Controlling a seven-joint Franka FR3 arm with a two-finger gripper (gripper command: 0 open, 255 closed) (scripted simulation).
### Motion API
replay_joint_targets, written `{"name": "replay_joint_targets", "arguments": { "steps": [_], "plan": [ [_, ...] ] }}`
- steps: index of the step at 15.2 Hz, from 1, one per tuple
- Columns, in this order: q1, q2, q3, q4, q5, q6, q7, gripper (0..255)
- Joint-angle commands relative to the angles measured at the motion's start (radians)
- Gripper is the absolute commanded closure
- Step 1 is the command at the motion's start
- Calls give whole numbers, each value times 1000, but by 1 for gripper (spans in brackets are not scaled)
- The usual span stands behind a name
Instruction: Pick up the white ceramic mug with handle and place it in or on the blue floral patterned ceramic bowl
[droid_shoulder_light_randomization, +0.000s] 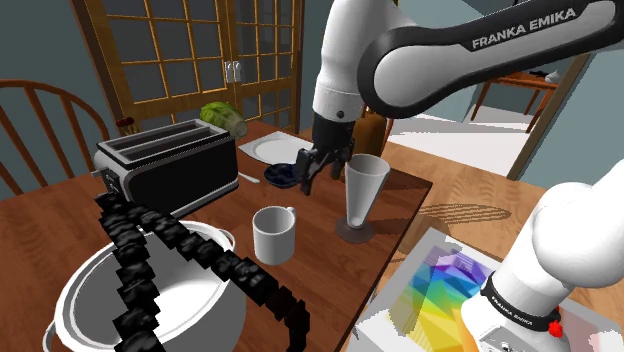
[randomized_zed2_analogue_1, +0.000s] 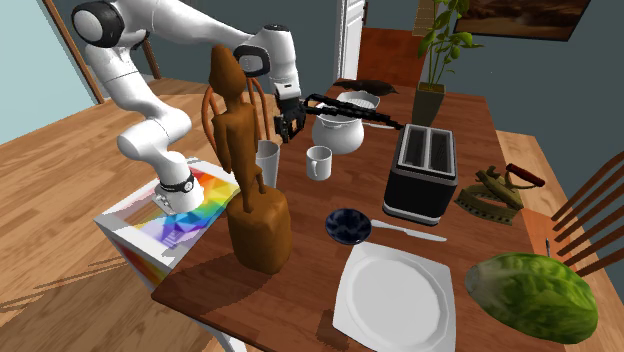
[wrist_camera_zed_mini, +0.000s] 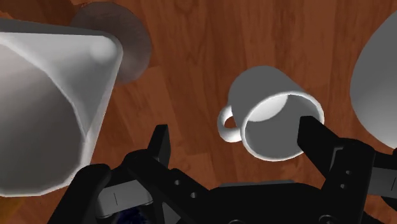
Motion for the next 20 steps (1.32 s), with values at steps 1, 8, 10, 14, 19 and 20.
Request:
{"name": "replay_joint_targets", "arguments": {
  "steps": [1,8,10,14,19,20],
  "plan": [
    [-10,77,44,33,-33,43,60,0],
    [-18,377,169,194,-255,128,323,0],
    [2,472,179,254,-338,133,405,0],
    [34,559,168,295,-414,152,471,0],
    [46,605,151,278,-456,204,499,0],
    [48,611,148,276,-461,210,502,0]
  ]
}}
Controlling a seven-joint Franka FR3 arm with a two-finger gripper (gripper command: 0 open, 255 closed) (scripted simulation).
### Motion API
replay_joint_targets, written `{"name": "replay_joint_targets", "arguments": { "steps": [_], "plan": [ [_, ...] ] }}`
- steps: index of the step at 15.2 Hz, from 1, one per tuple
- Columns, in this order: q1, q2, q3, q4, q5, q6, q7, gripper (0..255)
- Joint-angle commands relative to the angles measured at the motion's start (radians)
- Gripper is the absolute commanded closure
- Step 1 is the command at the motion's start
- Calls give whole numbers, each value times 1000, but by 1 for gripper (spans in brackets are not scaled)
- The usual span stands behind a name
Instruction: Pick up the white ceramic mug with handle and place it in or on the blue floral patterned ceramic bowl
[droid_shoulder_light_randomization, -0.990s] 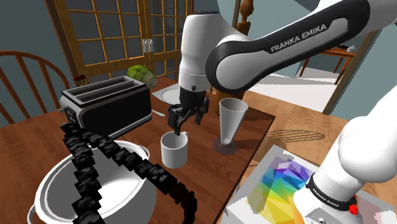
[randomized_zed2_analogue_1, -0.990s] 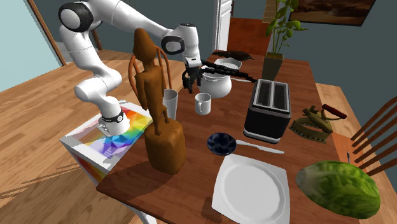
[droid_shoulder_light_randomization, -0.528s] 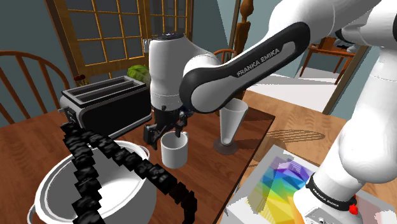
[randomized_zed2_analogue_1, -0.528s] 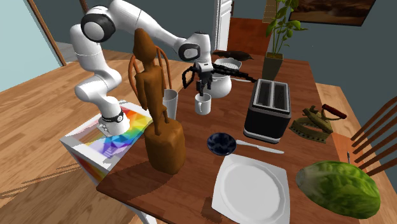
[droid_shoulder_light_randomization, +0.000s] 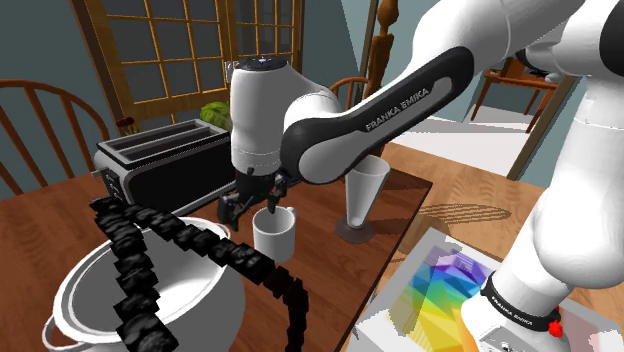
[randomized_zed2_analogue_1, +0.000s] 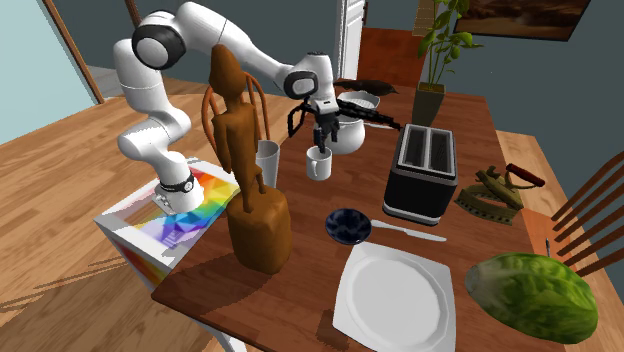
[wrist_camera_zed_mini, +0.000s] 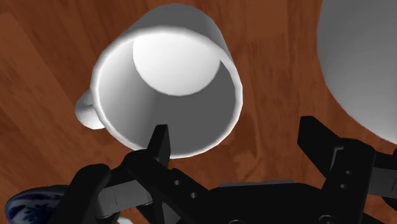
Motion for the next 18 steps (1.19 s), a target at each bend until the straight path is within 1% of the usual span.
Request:
{"name": "replay_joint_targets", "arguments": {
  "steps": [1,7,8,17,18],
  "plan": [
    [11,71,0,-16,-5,12,7,0],
    [14,71,-2,-16,-4,12,6,0],
    [14,70,-1,-12,-3,8,5,255],
    [14,71,-2,-16,-4,12,6,255],
    [11,62,1,-12,4,1,0,255]
  ]
}}
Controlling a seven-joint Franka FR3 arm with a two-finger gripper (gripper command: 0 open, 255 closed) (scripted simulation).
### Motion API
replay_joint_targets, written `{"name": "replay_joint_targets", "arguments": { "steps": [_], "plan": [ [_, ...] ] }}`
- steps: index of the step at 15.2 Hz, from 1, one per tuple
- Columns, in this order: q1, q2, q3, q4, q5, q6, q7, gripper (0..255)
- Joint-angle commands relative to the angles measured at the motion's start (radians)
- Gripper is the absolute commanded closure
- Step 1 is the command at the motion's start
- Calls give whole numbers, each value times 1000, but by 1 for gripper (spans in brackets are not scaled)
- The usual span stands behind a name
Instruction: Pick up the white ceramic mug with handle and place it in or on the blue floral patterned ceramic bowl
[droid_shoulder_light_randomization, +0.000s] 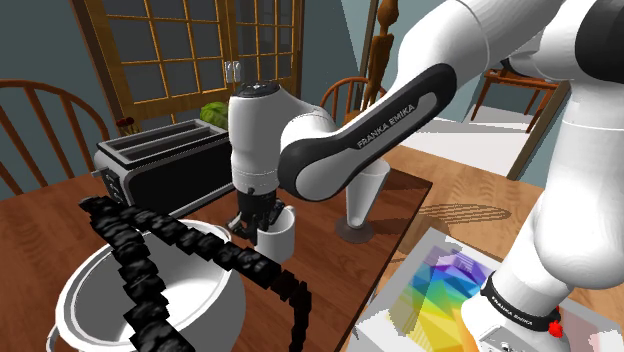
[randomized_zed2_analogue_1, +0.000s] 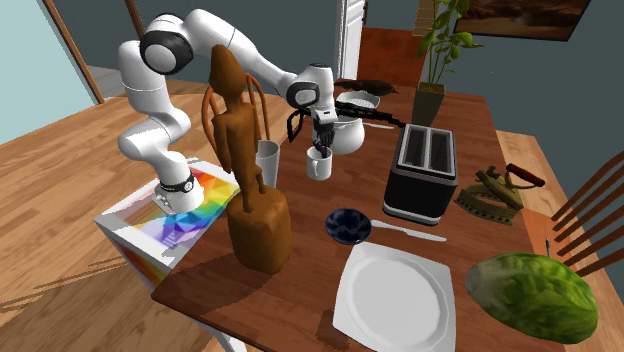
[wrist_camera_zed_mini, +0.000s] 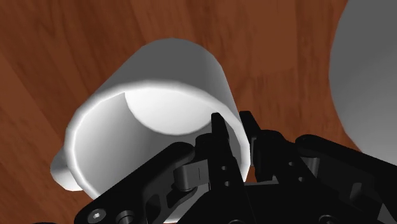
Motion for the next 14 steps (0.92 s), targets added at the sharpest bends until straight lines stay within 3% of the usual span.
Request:
{"name": "replay_joint_targets", "arguments": {
  "steps": [1,14],
  "plan": [
    [-3,-11,4,7,12,-16,-9,255],
    [-23,-102,26,87,100,-163,-78,255]
  ]
}}
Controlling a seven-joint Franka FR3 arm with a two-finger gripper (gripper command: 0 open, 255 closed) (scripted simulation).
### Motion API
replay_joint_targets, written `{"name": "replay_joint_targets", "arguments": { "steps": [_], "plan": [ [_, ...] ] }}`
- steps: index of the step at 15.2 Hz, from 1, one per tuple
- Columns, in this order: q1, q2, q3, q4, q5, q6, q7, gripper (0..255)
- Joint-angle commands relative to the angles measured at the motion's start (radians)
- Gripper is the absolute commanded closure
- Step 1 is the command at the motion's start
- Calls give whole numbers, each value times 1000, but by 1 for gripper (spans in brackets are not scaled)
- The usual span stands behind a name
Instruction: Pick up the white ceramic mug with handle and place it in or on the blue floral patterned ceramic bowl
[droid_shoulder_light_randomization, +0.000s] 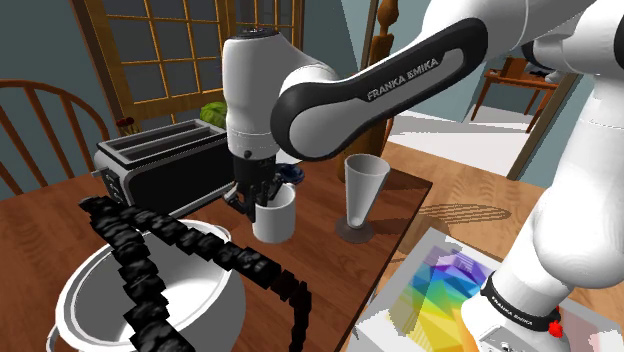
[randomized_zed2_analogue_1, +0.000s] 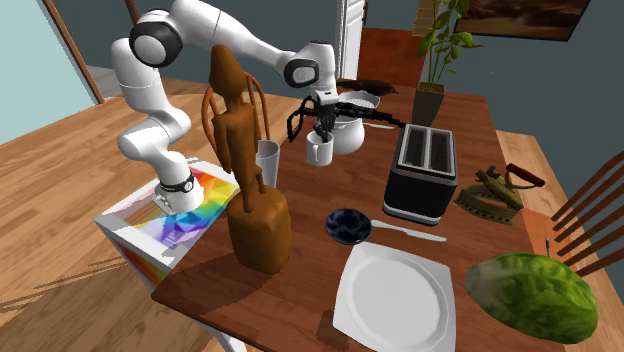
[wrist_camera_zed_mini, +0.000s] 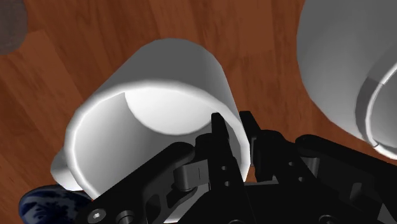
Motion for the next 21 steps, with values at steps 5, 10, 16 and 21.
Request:
{"name": "replay_joint_targets", "arguments": {
  "steps": [5,10,16,21],
  "plan": [
    [-5,-35,5,48,32,-73,-26,255],
    [-42,-26,-23,80,36,-90,-96,255],
    [-106,28,-76,158,23,-109,-216,255],
    [-151,99,-116,259,4,-139,-307,255]
  ]
}}
